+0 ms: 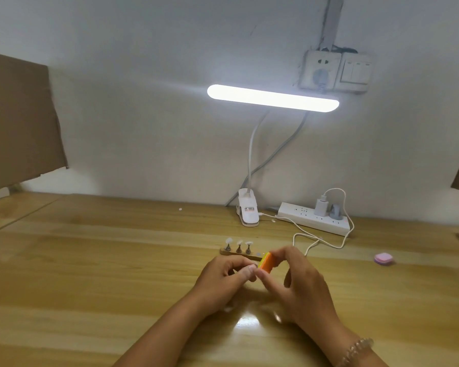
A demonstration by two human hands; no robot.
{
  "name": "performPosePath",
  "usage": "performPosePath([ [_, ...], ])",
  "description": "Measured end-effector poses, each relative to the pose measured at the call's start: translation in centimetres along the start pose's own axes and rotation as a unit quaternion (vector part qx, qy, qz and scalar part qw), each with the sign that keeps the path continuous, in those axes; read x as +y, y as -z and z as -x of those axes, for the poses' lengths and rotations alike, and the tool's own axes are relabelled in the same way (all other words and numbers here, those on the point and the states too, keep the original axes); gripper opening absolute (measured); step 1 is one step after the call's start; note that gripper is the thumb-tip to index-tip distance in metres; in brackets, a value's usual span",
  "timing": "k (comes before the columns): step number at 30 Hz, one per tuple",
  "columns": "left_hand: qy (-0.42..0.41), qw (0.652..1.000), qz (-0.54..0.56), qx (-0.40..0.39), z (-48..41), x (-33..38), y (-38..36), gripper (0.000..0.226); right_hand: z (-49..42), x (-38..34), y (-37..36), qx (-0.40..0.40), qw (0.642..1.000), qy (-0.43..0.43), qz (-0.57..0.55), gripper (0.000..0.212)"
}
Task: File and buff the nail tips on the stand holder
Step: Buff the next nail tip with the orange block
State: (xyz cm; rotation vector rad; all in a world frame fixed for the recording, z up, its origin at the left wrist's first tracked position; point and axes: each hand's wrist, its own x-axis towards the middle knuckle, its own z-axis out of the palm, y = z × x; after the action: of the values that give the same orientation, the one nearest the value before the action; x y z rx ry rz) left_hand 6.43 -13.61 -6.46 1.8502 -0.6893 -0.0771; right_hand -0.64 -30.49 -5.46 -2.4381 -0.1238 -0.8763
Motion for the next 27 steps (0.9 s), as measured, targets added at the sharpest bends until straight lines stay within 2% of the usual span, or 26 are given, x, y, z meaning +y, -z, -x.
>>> performPosePath([
  [2, 0.0, 1.0, 0.007, 0.002, 0.0, 0.0, 0.2, 0.02, 0.5, -0.4, -0.2, -0.019, 0.999, 0.027, 0.018, 0.036],
  [5, -0.001, 1.0, 0.006, 0.01, -0.1, 0.1, 0.2, 0.023, 0.1, -0.1, -0.2, -0.009, 1.0, -0.003, 0.018, 0.037],
  [8, -0.013, 1.0, -0.009, -0.007, 0.0, 0.2, 0.0, 0.022, 0.2, -0.1, -0.3, -0.012, 0.999, 0.016, 0.041, 0.037],
  [10, -0.014, 1.0, -0.016, -0.014, 0.1, 0.2, 0.0, 0.027, 0.5, -0.2, -0.4, -0.031, 0.999, 0.021, 0.035, 0.038],
  [14, -0.009, 0.999, -0.039, -0.011, -0.1, -0.1, 0.0, 0.021, -0.3, 0.6, -0.1, 0.002, 0.999, -0.029, 0.015, 0.033],
  [19, -0.007, 0.998, -0.054, -0.011, 0.0, -0.1, -0.1, 0.023, 0.4, 0.2, -0.5, -0.04, 0.999, 0.007, 0.001, 0.033],
  [23, -0.003, 0.998, -0.058, -0.008, 0.0, -0.2, 0.0, 0.021, -0.2, 0.7, -0.4, -0.01, 0.999, -0.035, -0.023, 0.035],
  [27, -0.008, 0.998, -0.058, -0.012, -0.1, -0.4, 0.0, 0.024, 0.3, 0.5, -0.6, -0.049, 0.999, 0.0, -0.021, 0.038],
])
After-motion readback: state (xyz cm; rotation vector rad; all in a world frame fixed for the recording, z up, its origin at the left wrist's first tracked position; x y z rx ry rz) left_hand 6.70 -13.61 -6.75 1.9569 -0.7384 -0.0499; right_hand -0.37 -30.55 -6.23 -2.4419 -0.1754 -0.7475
